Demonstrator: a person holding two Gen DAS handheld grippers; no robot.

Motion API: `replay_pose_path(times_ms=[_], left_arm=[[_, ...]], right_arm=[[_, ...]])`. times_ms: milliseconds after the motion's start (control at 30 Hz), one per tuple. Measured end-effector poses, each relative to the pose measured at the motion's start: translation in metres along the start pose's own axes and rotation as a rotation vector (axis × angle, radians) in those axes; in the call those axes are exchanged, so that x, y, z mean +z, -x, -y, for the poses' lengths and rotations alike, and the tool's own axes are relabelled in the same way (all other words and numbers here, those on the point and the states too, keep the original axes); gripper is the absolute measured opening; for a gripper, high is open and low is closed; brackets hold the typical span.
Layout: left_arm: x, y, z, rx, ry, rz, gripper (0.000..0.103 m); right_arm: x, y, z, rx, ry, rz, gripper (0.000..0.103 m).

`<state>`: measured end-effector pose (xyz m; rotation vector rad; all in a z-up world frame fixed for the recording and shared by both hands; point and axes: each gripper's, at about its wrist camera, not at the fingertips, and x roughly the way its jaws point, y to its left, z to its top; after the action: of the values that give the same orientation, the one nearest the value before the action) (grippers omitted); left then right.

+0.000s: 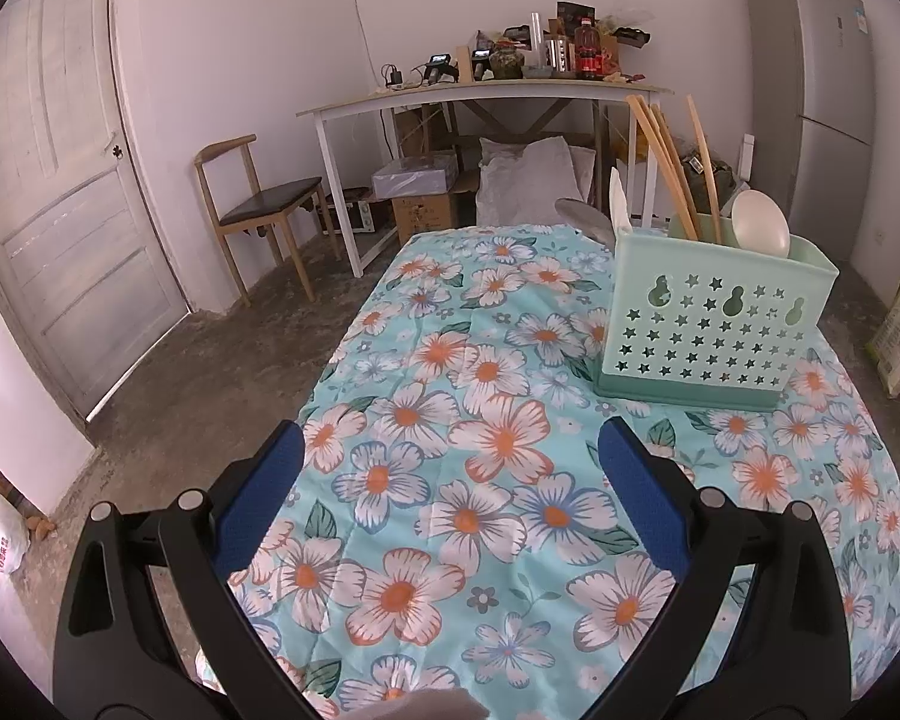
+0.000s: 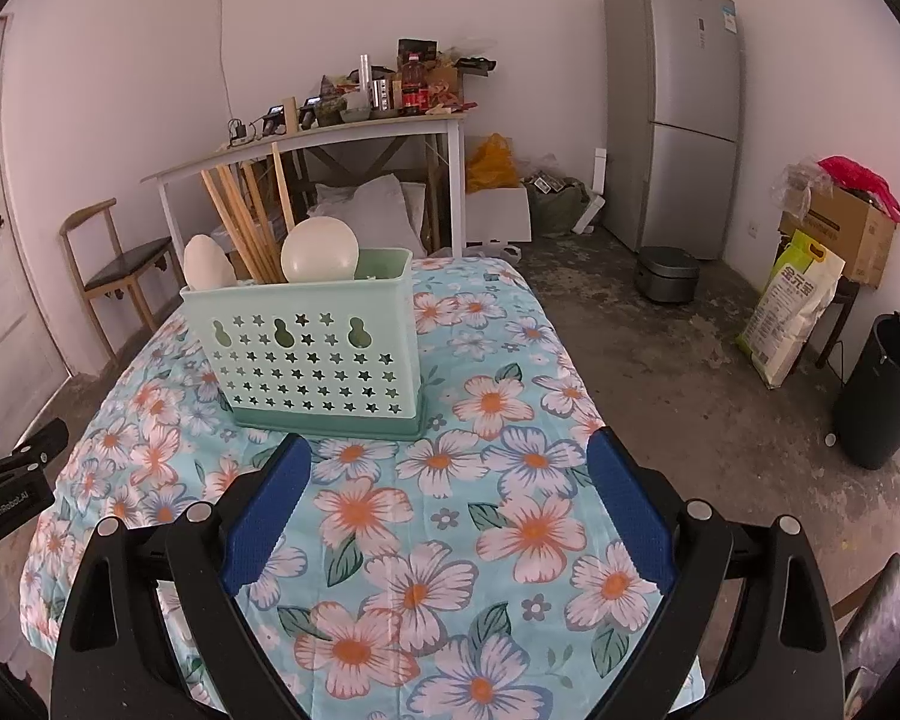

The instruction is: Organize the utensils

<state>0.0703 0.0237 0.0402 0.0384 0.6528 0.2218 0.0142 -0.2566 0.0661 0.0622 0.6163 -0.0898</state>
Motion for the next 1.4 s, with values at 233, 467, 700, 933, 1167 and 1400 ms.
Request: replay_pose_path(times_ms=[233, 467, 700, 933, 1167, 1400], left_arm=[[0.0003, 0.0004, 0.0003, 0.001, -0.002, 0.002, 0.095], [0.0003, -0.0013, -0.0001, -0.002, -0.003, 0.003, 0.095], [0.0008, -0.0007, 0.0013, -0.006, -0.003, 0.005, 0.095], [0.0016, -0.0007, 0.0030, -0.007, -0.003, 0.006, 0.095], [0.0019, -0.0002, 0.0025, -0.007, -0.003, 0.007, 0.095], [0.0024, -0.0006, 0.0030, -0.006, -0.003, 0.006, 0.095]], right_arm=[[0.0001, -0.0023, -0.0019, 0.005, 0.003, -0.003, 0.091], [0.0006, -0.0028, -0.0019, 0.004, 0.003, -0.001, 0.091], [0.0007, -0.0023, -0.0011, 0.004, 0.004, 0.000, 0.091], [0.0012, -0.0015, -0.0016, 0.004, 0.009, 0.004, 0.091], [0.0028, 0.0017, -0.0018, 0.003, 0.014, 0.008, 0.091], [0.0027, 0.0015, -0.0021, 0.005, 0.014, 0.007, 0.091]])
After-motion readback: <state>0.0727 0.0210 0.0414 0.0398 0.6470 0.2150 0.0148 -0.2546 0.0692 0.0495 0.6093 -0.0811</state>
